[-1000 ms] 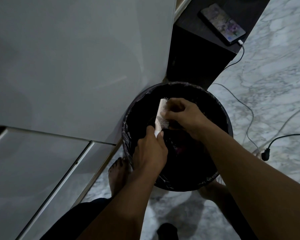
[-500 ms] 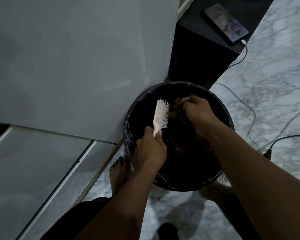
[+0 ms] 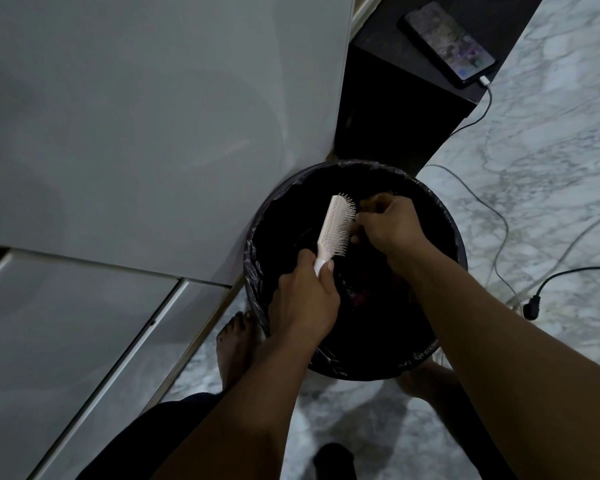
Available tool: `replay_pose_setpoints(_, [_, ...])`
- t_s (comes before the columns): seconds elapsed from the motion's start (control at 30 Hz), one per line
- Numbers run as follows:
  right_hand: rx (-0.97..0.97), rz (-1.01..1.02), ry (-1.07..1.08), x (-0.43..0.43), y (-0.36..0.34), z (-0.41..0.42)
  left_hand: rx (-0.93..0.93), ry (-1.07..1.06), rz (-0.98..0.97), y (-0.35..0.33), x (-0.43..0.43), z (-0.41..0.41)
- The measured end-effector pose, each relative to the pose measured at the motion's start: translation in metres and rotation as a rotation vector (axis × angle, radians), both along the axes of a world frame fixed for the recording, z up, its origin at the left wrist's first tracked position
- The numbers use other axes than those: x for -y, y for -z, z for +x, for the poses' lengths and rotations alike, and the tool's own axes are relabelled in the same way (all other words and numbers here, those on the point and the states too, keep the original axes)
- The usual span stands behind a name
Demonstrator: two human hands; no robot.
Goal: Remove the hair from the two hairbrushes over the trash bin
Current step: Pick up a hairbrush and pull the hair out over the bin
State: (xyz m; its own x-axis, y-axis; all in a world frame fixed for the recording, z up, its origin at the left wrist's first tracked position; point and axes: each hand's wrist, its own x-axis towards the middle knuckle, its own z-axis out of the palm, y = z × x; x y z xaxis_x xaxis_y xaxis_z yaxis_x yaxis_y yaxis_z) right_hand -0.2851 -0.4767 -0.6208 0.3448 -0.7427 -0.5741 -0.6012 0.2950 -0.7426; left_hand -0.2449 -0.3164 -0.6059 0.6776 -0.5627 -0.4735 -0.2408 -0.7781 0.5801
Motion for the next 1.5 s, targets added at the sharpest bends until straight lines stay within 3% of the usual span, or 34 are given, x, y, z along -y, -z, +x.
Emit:
replay_pose_setpoints(0.13, [0.083, 0.077, 0.055, 0.003, -0.003, 0.000, 0.002, 0.006, 0.019, 0.001, -0.002, 0.002])
replay_pose_setpoints(0.27, [0.173, 0.247, -0.043, 0.002, -0.012, 0.000, -0.015, -0.033, 0.036, 0.002, -0.002, 0.003])
replay_pose_setpoints(0.37, [0.107, 0.322, -0.176, 0.004, -0.019, -0.003, -0.015, -0.046, 0.049, 0.003, -0.003, 0.004])
replay_pose_setpoints(0.5, [-0.027, 0.231, -0.278, 0.006, -0.015, -0.004, -0.016, -0.025, 0.068, 0.003, -0.002, 0.004])
replay_pose_setpoints(0.67, [0.314, 0.497, 0.059, 0.013, -0.018, 0.000, -0.009, -0.029, 0.074, 0.005, -0.003, 0.005])
replay_pose_setpoints(0.77, [0.386, 0.551, 0.103, 0.018, -0.017, -0.001, -0.001, -0.033, 0.077, 0.004, -0.003, 0.005])
replay_pose_setpoints(0.93, [0.608, 0.732, 0.358, 0.026, -0.022, -0.004, 0.006, -0.028, 0.098, 0.005, -0.004, 0.005])
replay_pose_setpoints(1.0, [0.530, 0.627, 0.306, 0.029, -0.025, -0.005, 0.013, -0.040, 0.108, 0.005, -0.004, 0.006])
replay_pose_setpoints(1.17, [-0.123, 0.120, -0.017, 0.027, -0.008, -0.010, 0.009, -0.095, 0.099, 0.005, -0.003, 0.008])
replay_pose_setpoints(1.23, [-0.285, 0.064, -0.116, 0.026, -0.004, -0.014, 0.010, -0.090, 0.097, 0.004, -0.003, 0.008])
replay_pose_setpoints(1.33, [-0.339, 0.174, -0.300, 0.019, -0.011, -0.013, 0.044, -0.060, 0.088, 0.001, -0.003, 0.008])
replay_pose_setpoints(1.4, [-0.468, 0.109, -0.489, 0.014, -0.011, -0.012, 0.100, -0.012, 0.081, -0.003, -0.003, 0.007])
replay_pose_setpoints(1.43, [-0.433, 0.101, -0.495, 0.012, -0.011, -0.010, 0.130, 0.016, 0.074, -0.004, -0.002, 0.007])
replay_pose_setpoints(1.5, [-0.141, 0.197, -0.366, 0.010, -0.009, -0.006, 0.178, 0.061, 0.055, -0.006, -0.002, 0.006])
